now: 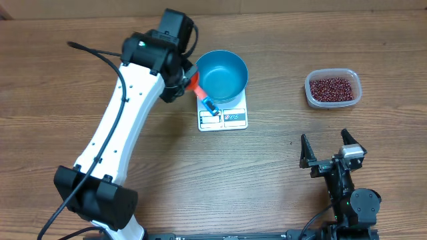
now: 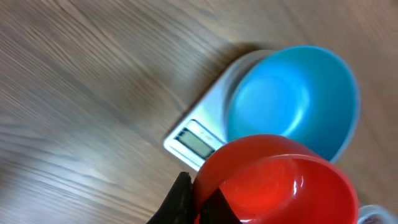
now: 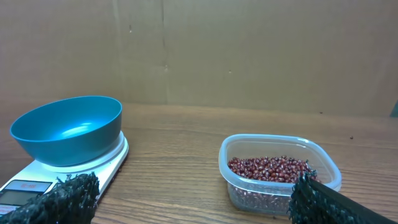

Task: Scoop item into bowl and weigh 150g on scale
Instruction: 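Lift the red cup with the left gripper toward the teal bowl, then move the right gripper toward the cup's blue handle, then grasp the blue handle with the right gripper, release left gripper, then carry the red cup with the right gripper to the bean tub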

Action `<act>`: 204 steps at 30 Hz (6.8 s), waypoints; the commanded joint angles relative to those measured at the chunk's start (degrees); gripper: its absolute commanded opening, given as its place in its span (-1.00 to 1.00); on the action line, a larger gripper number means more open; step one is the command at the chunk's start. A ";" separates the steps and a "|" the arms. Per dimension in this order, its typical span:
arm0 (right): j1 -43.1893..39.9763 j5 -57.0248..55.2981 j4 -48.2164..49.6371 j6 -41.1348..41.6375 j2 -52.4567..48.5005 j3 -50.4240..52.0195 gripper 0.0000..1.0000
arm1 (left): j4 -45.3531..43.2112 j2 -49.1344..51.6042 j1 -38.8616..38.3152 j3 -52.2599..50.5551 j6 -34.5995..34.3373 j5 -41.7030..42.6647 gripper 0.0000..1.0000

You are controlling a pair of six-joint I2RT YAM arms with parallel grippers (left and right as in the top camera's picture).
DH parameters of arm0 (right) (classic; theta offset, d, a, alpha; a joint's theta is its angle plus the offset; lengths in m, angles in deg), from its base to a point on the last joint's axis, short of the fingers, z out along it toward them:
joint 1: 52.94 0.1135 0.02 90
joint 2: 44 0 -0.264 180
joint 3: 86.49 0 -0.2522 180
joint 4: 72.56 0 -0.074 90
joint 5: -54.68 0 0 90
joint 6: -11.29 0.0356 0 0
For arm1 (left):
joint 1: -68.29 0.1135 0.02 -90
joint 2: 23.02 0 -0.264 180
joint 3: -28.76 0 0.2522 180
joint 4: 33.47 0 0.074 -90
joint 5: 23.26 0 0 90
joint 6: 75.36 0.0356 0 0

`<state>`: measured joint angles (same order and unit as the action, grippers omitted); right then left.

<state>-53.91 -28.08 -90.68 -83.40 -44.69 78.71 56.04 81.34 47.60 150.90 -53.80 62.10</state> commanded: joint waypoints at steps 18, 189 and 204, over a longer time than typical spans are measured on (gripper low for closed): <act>0.44 12.46 3.89 0.66 0.52 0.57 1.00 | -0.57 -0.87 -5.18 0.94 -12.57 -2.89 -0.92; 10.12 19.41 -2.10 41.94 -61.61 -43.32 -0.93 | -5.46 -8.98 -11.15 0.52 4.57 -12.13 0.99; 10.10 -8.04 -32.35 31.43 -57.92 -53.33 -0.93 | -1.92 -8.79 -11.15 0.50 7.23 -20.39 1.00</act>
<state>-43.57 -28.58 -122.50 -50.24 -103.09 26.95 53.90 72.55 36.17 150.90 -47.90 45.25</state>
